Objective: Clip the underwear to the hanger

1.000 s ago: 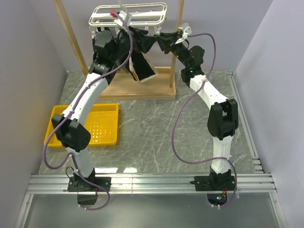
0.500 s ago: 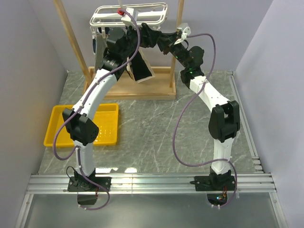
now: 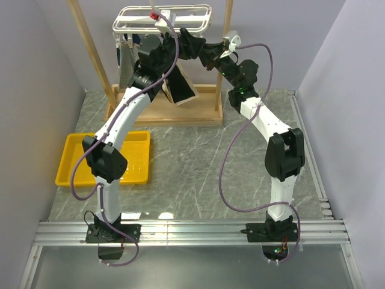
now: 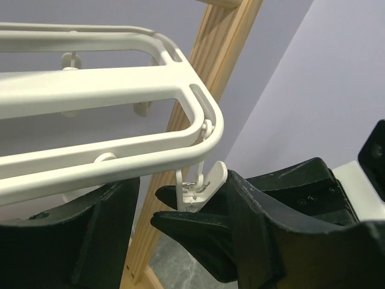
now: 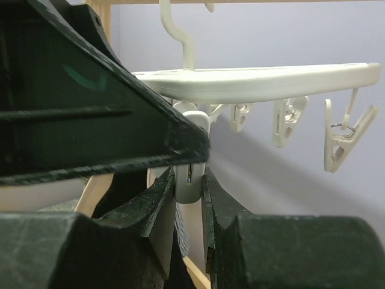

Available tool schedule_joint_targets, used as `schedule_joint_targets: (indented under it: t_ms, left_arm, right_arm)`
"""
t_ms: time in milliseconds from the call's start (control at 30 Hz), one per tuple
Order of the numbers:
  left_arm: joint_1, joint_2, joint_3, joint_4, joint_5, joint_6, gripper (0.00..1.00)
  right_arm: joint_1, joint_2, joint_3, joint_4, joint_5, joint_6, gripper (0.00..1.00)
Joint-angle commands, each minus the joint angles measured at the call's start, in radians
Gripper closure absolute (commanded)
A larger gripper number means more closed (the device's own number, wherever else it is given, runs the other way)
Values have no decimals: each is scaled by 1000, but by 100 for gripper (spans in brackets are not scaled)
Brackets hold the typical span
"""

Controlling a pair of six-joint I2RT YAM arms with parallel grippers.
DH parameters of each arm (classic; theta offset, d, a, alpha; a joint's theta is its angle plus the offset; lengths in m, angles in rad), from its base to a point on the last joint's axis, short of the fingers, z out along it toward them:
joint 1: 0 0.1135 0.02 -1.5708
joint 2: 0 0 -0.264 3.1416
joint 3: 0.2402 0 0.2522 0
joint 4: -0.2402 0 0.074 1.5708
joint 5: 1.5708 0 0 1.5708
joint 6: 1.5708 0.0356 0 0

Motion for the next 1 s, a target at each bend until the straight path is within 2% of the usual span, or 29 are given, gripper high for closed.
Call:
schedule_joint_targets:
  t_ms: [0,167,467,567,600,700,733,767,833,867,967]
  left_arm:
    - [-6,11,51,52,-10,-23,36]
    - [-6,23,67,55,-21,-37,37]
    - [-6,4,24,132,-22,-56,54]
    - [-6,0,21,136,-27,-56,66]
    - [-6,-4,15,148,-30,-56,77]
    - [-5,-10,-4,164,-28,-60,100]
    - [-5,-9,-4,165,-24,-63,100]
    - [-5,-10,-2,167,-18,-65,100]
    - [-5,-9,-4,170,-10,-60,100]
    - [-5,-9,-4,172,-7,-60,100]
    - [-5,-9,-8,173,-5,-57,100]
  right_arm:
    - [14,-66,-17,39,-12,-18,100]
    - [15,-70,-20,39,-20,-16,100]
    - [15,-73,-31,45,-24,-12,100]
    - [17,-72,-36,45,-26,-13,100]
    - [17,-73,-37,45,-26,-12,100]
    - [15,-78,-43,40,-23,-15,100]
    - [14,-79,-42,31,-24,-16,100]
    - [14,-82,-45,23,-24,-18,88]
    - [7,-98,-65,11,-26,-16,72]
    - [1,-108,-83,3,-26,-13,57]
    - [-31,-136,-121,-24,-50,19,44]
